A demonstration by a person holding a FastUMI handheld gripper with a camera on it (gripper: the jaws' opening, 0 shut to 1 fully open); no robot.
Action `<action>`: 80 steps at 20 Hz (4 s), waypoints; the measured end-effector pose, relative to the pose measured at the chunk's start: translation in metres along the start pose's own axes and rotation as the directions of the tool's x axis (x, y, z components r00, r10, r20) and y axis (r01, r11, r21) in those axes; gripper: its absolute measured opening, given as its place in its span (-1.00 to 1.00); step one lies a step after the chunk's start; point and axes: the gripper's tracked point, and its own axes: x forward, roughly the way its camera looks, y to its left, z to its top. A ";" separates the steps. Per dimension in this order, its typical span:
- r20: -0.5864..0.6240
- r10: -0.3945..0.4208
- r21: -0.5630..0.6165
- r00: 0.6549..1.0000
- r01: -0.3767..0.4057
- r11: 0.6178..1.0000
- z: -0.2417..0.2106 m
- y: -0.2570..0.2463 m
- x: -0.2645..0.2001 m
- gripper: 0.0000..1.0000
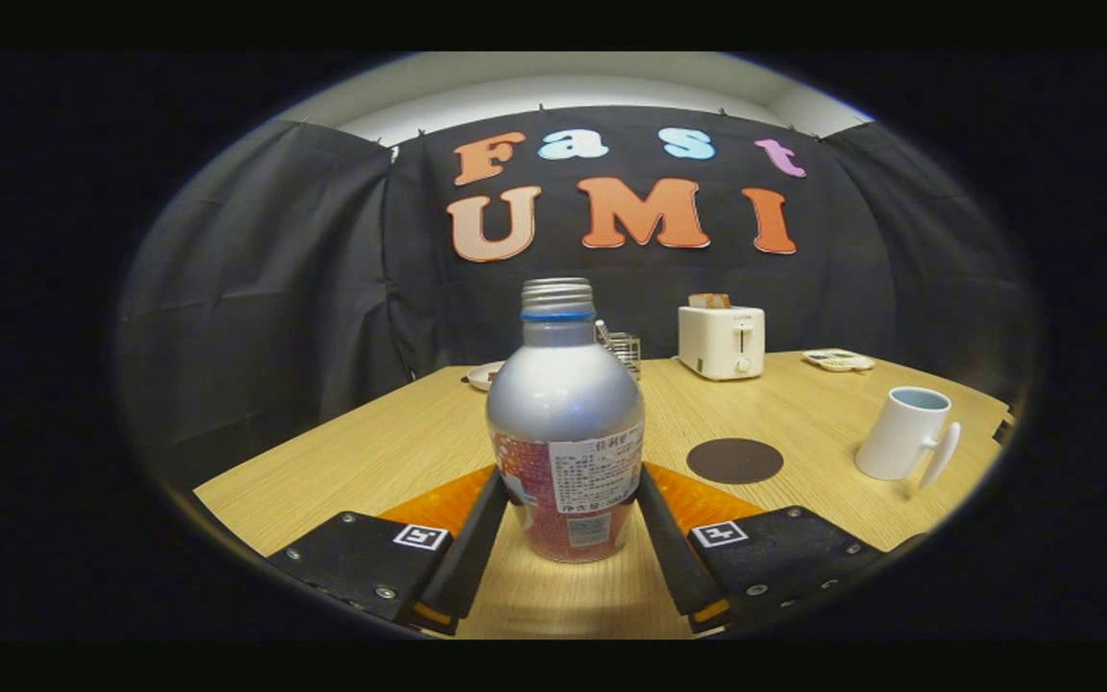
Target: Take the bottle from table, then pour the juice into the cup, finally place the bottle on the coaster
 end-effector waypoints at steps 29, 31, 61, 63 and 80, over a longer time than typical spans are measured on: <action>0.043 0.002 0.683 0.999 -0.031 0.730 0.040 -0.079 0.027 0.54; 0.053 -0.007 0.729 0.999 -0.034 0.683 0.042 -0.087 0.028 0.52; 0.150 -0.093 0.985 0.984 -0.156 -0.066 0.064 -0.145 0.045 0.50; 0.136 -0.102 0.985 0.985 -0.145 -0.089 0.063 -0.143 0.046 0.50; 0.190 -0.157 0.915 0.969 -0.233 -0.330 0.081 -0.153 0.041 0.51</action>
